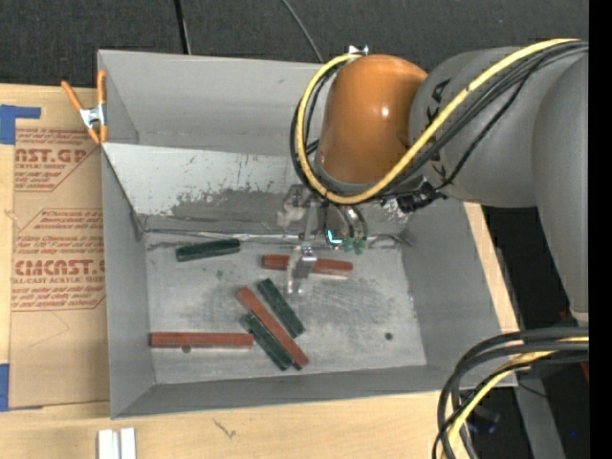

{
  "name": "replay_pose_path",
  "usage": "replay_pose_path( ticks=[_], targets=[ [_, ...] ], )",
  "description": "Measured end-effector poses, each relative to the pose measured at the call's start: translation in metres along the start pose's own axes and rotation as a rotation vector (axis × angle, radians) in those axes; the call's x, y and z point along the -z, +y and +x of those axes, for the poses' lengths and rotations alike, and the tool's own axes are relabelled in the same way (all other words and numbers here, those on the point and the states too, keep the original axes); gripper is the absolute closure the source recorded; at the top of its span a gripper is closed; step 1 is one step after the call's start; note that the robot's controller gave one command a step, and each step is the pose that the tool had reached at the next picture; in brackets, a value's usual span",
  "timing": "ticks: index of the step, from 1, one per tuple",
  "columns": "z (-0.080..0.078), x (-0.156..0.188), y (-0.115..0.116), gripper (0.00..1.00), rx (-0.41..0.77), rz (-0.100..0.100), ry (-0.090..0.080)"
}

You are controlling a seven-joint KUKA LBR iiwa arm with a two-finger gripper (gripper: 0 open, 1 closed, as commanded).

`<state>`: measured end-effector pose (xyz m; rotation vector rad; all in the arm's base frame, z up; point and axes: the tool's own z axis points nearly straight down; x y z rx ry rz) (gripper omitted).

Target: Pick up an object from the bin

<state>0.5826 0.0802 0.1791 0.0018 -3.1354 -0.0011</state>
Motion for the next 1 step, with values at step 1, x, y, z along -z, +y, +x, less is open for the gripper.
replay_pose_path(
  ticks=[1],
  targets=[
    [-0.0018,0.0045,-0.0004,0.0,-0.001,-0.001,-0.008]
  ],
)
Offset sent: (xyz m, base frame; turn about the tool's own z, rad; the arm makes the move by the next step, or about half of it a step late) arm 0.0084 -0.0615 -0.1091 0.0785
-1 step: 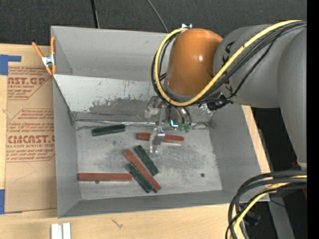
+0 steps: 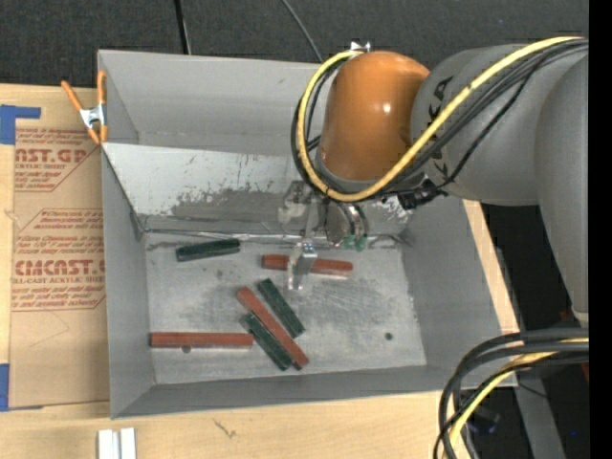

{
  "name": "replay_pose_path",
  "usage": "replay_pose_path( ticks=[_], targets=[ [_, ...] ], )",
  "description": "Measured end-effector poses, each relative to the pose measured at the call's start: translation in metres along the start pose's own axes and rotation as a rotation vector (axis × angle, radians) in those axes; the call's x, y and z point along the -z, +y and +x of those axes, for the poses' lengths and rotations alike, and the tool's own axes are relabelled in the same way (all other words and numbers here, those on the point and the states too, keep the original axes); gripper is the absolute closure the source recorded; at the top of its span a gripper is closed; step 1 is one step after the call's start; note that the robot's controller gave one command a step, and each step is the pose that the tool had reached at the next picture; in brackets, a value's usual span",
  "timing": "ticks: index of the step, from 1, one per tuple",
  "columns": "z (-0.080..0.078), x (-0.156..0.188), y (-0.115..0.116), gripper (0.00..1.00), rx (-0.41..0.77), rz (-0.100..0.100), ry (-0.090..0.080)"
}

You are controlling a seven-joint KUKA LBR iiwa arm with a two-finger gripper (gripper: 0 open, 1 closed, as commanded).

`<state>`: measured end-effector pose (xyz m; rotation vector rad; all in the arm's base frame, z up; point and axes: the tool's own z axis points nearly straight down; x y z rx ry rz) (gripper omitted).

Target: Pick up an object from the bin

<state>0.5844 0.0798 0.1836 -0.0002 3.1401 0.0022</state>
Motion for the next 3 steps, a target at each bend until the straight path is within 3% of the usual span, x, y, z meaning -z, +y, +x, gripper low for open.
replay_pose_path(
  ticks=[1,2,3],
  targets=[
    [-0.006,-0.074,-0.039,0.0,-0.049,-0.001,-0.005],
    [-0.006,-0.07,-0.1,0.0,0.15,0.001,0.002],
    [-0.008,-0.066,-0.094,0.0,0.0,0.002,-0.001]
  ],
)
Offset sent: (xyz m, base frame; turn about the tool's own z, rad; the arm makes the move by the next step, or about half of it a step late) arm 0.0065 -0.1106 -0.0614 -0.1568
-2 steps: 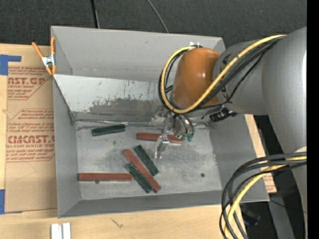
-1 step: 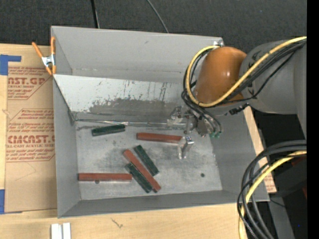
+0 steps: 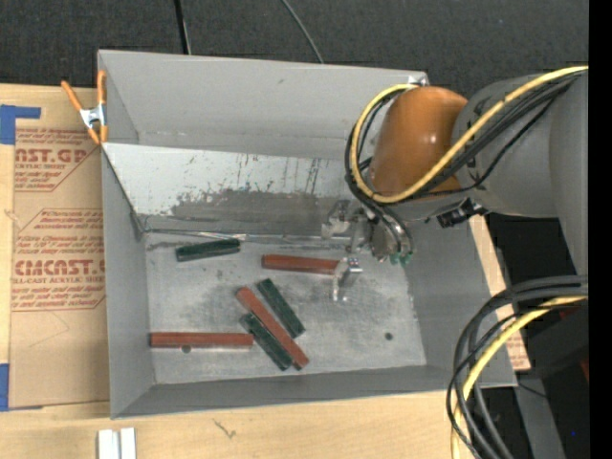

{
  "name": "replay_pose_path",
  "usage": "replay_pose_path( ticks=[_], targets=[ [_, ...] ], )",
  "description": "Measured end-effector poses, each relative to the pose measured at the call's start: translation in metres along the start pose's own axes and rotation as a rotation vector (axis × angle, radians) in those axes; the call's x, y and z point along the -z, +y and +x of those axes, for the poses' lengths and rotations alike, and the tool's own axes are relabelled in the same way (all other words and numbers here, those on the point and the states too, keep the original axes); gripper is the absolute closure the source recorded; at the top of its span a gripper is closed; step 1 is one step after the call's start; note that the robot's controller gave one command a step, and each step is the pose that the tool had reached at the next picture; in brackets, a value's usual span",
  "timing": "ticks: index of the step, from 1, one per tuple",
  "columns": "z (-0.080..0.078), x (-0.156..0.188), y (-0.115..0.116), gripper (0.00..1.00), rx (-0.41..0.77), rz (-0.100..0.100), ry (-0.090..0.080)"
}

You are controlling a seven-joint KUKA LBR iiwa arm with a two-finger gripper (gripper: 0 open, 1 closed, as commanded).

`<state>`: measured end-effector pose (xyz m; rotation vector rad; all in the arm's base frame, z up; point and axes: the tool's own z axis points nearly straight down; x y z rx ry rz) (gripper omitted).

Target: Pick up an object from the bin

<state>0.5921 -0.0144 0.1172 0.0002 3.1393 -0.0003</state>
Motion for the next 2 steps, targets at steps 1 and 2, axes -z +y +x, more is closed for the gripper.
replay_pose_path(
  ticks=[1,2],
  targets=[
    [0.0041,-0.046,0.0021,0.0,-0.019,-0.002,-0.008],
    [0.0035,-0.0405,-0.0022,1.0,-0.114,-0.003,-0.011]
  ],
)
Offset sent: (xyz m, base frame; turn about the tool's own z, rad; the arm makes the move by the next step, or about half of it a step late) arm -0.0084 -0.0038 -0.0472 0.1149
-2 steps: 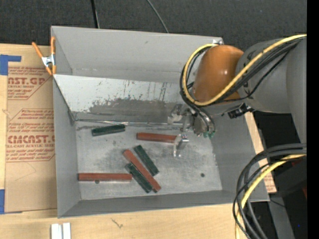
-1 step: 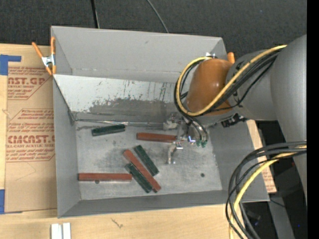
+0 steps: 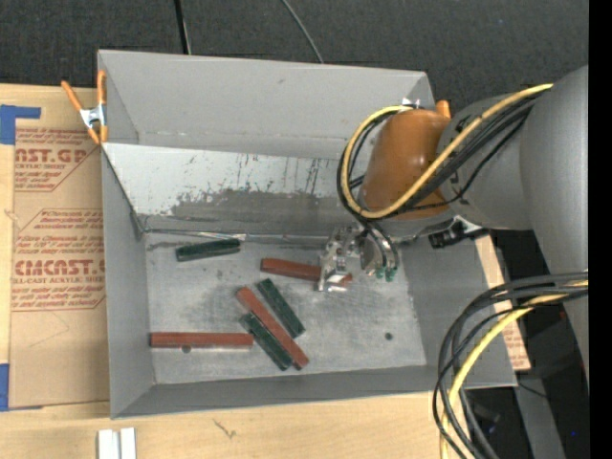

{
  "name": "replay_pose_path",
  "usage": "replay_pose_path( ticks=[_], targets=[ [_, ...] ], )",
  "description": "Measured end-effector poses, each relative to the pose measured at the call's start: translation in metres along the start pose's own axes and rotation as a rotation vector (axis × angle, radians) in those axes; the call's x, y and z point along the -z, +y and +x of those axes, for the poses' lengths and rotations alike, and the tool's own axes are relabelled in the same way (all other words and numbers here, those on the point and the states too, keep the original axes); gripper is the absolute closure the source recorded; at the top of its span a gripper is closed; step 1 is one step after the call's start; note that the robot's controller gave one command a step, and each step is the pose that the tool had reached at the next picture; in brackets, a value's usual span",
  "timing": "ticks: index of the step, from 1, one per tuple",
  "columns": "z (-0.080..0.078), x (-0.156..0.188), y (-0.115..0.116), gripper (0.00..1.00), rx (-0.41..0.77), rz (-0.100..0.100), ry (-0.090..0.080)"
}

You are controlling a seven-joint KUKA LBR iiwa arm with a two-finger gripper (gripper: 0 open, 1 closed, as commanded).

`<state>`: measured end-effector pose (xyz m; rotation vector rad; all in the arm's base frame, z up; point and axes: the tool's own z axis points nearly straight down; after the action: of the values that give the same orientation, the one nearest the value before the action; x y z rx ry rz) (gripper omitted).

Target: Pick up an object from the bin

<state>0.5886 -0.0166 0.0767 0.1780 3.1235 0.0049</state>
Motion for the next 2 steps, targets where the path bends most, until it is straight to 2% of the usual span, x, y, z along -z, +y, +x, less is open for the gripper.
replay_pose_path(
  ticks=[2],
  targets=[
    [0.001,0.003,0.0,1.0,0.0,0.0,0.003]
  ],
)
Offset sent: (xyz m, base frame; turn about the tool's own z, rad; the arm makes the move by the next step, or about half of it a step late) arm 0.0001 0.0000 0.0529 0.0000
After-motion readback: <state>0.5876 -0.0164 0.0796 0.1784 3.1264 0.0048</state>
